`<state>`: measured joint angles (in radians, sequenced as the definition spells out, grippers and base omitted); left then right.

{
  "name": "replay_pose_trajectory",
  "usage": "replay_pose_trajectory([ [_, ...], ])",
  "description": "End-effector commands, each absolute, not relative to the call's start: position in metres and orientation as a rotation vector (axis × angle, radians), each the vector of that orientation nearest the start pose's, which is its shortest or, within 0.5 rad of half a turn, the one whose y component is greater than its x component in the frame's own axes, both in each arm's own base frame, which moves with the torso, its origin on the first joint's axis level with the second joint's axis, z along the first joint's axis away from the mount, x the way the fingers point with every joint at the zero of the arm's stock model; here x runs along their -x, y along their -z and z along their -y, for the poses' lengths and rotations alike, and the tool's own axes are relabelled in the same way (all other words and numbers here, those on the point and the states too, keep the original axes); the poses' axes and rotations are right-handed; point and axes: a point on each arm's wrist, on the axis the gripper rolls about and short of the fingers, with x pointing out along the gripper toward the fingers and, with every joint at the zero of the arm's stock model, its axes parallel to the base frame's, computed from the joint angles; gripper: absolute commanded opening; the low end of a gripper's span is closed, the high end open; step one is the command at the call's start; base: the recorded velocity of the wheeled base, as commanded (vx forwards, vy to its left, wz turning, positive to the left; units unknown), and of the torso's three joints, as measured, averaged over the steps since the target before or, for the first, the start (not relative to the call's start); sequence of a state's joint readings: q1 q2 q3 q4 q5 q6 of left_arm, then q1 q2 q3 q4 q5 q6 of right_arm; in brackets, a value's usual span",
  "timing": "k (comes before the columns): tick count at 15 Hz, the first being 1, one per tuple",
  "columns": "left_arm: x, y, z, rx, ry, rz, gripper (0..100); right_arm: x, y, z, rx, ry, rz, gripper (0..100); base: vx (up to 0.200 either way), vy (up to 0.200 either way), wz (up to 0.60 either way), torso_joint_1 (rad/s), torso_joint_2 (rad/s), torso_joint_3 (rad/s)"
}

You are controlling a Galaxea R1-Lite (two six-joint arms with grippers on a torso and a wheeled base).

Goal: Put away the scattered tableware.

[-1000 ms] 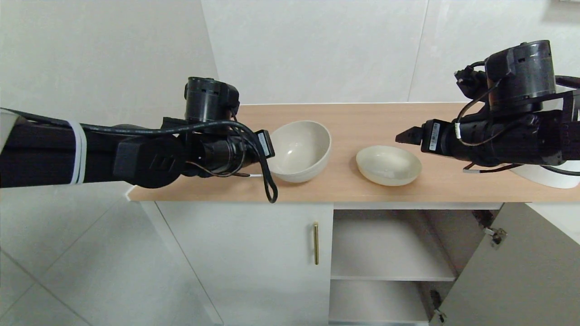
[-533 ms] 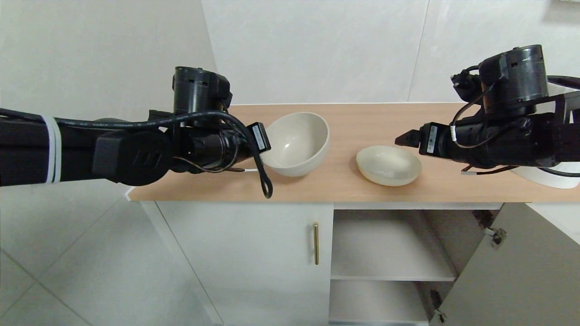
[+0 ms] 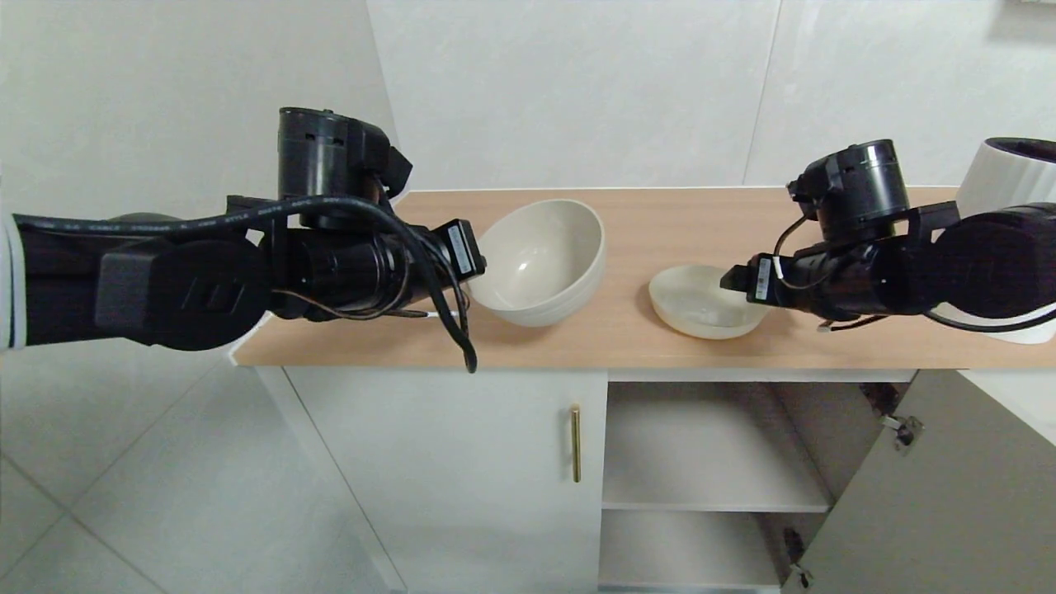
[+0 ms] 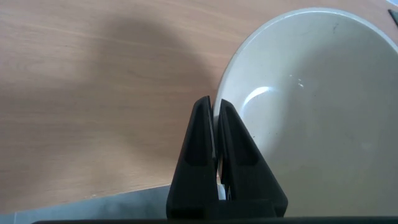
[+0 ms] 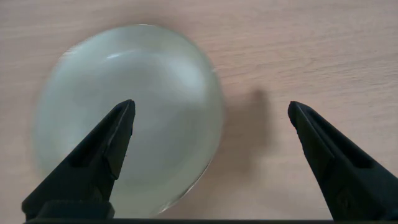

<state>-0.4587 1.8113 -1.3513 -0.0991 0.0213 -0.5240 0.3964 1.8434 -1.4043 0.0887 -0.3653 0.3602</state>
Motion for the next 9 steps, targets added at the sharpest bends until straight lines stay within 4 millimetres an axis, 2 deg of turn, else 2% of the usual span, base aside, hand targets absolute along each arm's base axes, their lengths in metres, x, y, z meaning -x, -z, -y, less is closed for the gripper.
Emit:
replay_pose_trajectory([
  [1, -0.3176, -0.2493, 0.1563, 0.427, 0.332, -0.446, 0, -0.3464, -0.2185, -0.1299, -0.147, 0.079, -0.518, 100, 0.000, 0.000, 0.00, 0.000, 0.00, 0.000],
  [4, -0.3175, -0.2488, 0.1563, 0.427, 0.331, -0.448, 0, -0.3494, -0.2154, -0.1292, -0.145, 0.085, -0.525, 100, 0.000, 0.000, 0.00, 0.000, 0.00, 0.000],
  [5, -0.3175, -0.2488, 0.1563, 0.427, 0.331, -0.448, 0, -0.3491, -0.2159, -0.1291, -0.146, 0.083, -0.524, 0, 0.000, 0.000, 0.00, 0.000, 0.00, 0.000],
  [9, -0.3168, -0.2499, 0.1559, 0.429, 0.332, -0.445, 0, -0.3477, -0.2193, -0.1288, -0.156, 0.074, -0.516, 0, 0.000, 0.000, 0.00, 0.000, 0.00, 0.000],
])
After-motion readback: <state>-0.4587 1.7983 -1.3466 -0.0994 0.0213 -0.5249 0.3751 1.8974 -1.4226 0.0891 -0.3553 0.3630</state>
